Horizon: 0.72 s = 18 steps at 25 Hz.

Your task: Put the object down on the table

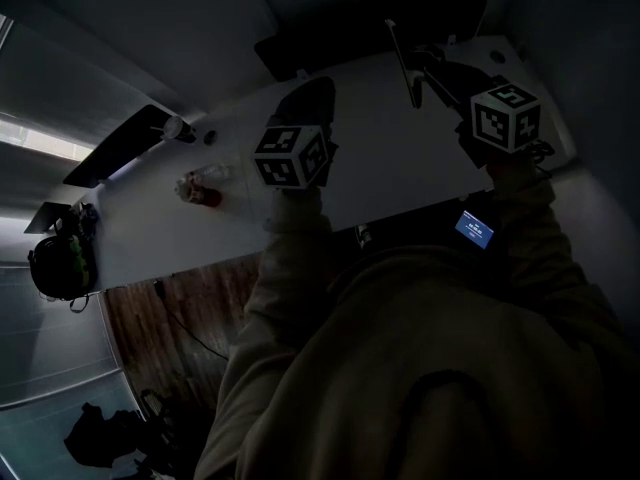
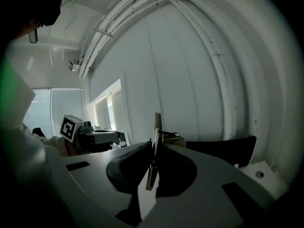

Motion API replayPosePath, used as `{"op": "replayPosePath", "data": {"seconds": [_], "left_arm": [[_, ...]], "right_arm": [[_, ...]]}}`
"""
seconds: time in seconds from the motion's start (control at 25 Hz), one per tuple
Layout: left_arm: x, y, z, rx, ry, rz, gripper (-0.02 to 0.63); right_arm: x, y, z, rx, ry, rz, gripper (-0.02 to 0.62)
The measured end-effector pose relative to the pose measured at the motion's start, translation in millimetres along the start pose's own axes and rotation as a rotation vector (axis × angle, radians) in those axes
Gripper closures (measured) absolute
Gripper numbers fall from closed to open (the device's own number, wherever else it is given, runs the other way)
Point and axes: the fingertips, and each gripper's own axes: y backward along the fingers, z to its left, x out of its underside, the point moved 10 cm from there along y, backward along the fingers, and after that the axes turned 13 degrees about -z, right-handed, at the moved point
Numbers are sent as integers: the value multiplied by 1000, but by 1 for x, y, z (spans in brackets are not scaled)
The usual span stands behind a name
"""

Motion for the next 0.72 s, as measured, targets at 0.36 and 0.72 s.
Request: {"op": "replayPosePath", "data": {"seconds": [0.36, 0.72], "left_arm": [[20, -65, 100, 49, 44, 38, 601], [28, -107, 145, 54, 86, 27, 601]], "right_arm": [[4, -99, -34, 64, -23, 20, 557], [-6, -148, -56, 74, -13, 60, 557]]}}
